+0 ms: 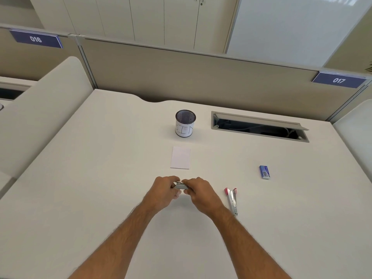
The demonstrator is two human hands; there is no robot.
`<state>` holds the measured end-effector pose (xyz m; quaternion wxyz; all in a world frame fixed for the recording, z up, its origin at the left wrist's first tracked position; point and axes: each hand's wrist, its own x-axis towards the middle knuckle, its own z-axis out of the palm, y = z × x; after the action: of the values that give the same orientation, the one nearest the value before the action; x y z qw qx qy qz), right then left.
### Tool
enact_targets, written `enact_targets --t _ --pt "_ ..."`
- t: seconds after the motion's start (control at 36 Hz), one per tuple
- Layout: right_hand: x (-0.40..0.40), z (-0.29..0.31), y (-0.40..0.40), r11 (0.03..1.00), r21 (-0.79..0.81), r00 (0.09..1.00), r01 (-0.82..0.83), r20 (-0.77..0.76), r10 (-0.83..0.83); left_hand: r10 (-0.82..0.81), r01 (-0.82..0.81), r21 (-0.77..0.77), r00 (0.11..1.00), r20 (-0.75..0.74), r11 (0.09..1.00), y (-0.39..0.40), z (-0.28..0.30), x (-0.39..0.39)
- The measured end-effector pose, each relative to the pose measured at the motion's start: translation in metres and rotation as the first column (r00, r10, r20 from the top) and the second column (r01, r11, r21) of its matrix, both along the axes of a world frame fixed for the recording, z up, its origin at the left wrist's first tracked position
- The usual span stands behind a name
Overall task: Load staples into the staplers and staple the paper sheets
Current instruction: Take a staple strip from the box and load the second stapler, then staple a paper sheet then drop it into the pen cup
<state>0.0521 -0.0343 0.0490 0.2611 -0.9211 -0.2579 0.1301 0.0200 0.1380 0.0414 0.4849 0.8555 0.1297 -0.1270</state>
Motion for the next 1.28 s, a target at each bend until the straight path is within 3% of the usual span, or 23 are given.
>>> enact_targets --t 0.25,0.47,0.67,0.97,1.28 --pt "-0.003 -0.001 -0.001 0.999 0.014 0.998 0.045 -0.033 -0.045 -0.002 0.001 -0.043 1.0 -0.006 0.999 0.002 -0.004 0.0" --pt "-0.005 -0.003 0.0 0.999 -0.017 0.999 0.048 -0.001 -0.048 -0.056 0.056 0.008 0.998 0.004 0.998 0.001 -0.002 -0.001" --pt "-0.016 -0.009 0.011 0.97 -0.125 0.978 0.207 -0.007 -0.209 -0.107 0.105 0.086 0.994 0.018 0.991 0.007 0.0 0.003" --pt "-0.026 -0.018 0.046 0.884 -0.184 0.883 0.429 -0.12 -0.453 0.069 -0.09 0.216 0.992 0.103 0.972 0.025 -0.012 0.012" --pt "-0.012 -0.026 0.069 0.824 -0.247 0.805 0.511 -0.2 -0.559 0.107 -0.135 0.222 0.985 0.132 0.966 0.042 -0.014 0.011"
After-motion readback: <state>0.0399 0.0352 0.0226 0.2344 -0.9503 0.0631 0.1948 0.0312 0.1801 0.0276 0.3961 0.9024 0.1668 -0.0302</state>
